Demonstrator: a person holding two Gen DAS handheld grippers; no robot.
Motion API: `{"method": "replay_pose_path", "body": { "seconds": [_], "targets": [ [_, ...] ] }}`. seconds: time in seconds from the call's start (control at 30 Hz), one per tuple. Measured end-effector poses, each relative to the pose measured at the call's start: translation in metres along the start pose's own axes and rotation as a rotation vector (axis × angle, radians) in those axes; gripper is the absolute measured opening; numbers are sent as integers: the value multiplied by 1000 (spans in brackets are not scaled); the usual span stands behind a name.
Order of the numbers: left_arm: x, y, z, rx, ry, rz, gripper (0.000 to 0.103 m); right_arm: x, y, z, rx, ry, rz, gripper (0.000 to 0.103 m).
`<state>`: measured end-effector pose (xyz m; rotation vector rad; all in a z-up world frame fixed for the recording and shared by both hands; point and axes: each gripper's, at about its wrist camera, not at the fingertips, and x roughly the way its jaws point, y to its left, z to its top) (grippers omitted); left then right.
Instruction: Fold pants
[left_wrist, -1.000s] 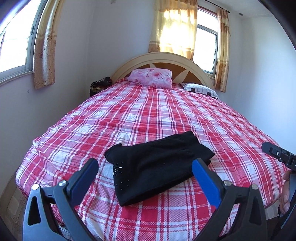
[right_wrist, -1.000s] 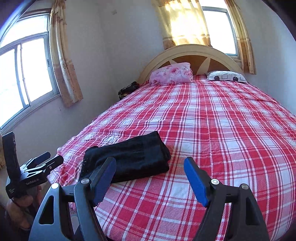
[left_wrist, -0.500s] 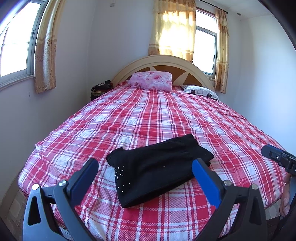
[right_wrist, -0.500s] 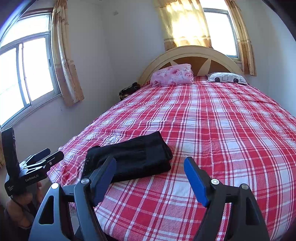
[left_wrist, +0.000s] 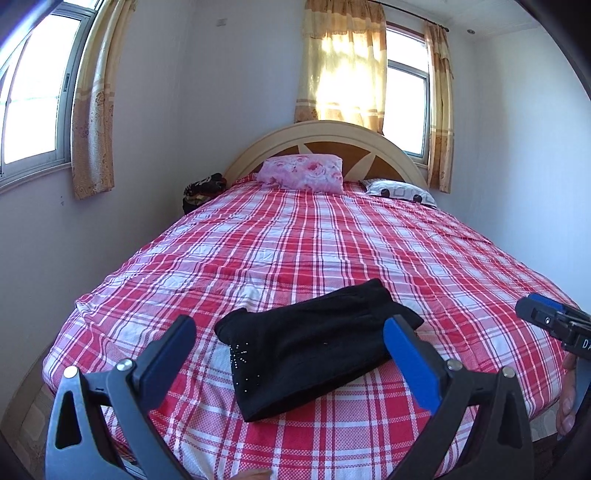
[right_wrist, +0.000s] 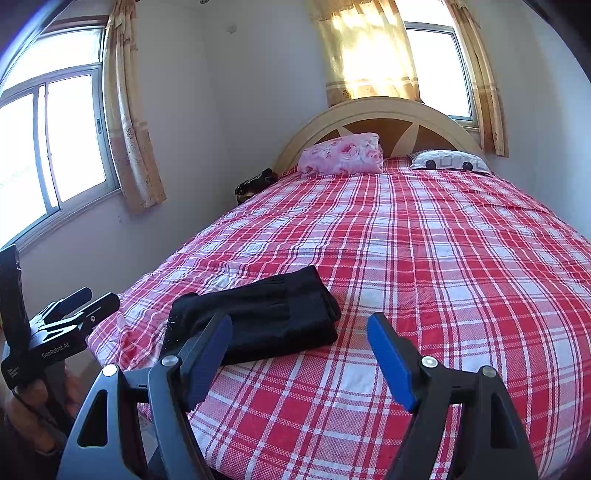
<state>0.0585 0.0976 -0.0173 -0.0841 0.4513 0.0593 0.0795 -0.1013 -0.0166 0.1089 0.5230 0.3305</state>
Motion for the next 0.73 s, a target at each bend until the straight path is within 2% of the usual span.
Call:
{"method": "replay_pose_path", "body": {
  "seconds": [0.37,0.73],
  "targets": [
    [1,1,0,7,6,61,103,-3,5,-1,-22,-7,3,77],
    [2,4,-3,-6,-1,41,103,3,4,-9,-20,15,-1,77]
  ]
}}
